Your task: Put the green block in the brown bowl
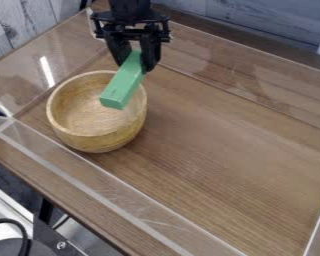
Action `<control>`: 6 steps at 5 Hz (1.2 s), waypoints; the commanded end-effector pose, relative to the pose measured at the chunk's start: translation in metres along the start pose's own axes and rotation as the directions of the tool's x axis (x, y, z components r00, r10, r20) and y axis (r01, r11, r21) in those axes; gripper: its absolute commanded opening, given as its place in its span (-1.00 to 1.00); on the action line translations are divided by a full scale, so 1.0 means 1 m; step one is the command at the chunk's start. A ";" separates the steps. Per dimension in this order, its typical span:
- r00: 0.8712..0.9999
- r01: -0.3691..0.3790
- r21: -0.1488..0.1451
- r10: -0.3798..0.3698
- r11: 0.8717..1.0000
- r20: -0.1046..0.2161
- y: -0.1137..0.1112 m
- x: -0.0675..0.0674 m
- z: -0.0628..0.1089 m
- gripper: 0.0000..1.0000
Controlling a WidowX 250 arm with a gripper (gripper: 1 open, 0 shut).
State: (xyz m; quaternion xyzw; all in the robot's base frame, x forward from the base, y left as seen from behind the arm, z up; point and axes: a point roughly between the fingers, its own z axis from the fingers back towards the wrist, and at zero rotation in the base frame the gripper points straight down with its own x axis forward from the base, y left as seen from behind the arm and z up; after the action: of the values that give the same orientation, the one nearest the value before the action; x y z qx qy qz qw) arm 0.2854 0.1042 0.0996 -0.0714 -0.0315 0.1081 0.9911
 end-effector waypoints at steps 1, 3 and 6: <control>0.998 0.008 0.034 -0.010 0.999 0.056 0.011 0.006 0.012 -1.00; 0.999 0.007 0.075 -0.010 0.997 0.045 0.033 -0.009 -0.002 -1.00; 1.000 0.005 0.107 -0.008 0.994 0.030 0.052 -0.018 -0.020 -1.00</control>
State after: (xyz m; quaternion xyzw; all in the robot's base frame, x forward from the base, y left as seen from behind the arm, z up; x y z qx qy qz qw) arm 0.2546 0.1416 0.0603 -0.0264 -0.0207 0.1062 0.9938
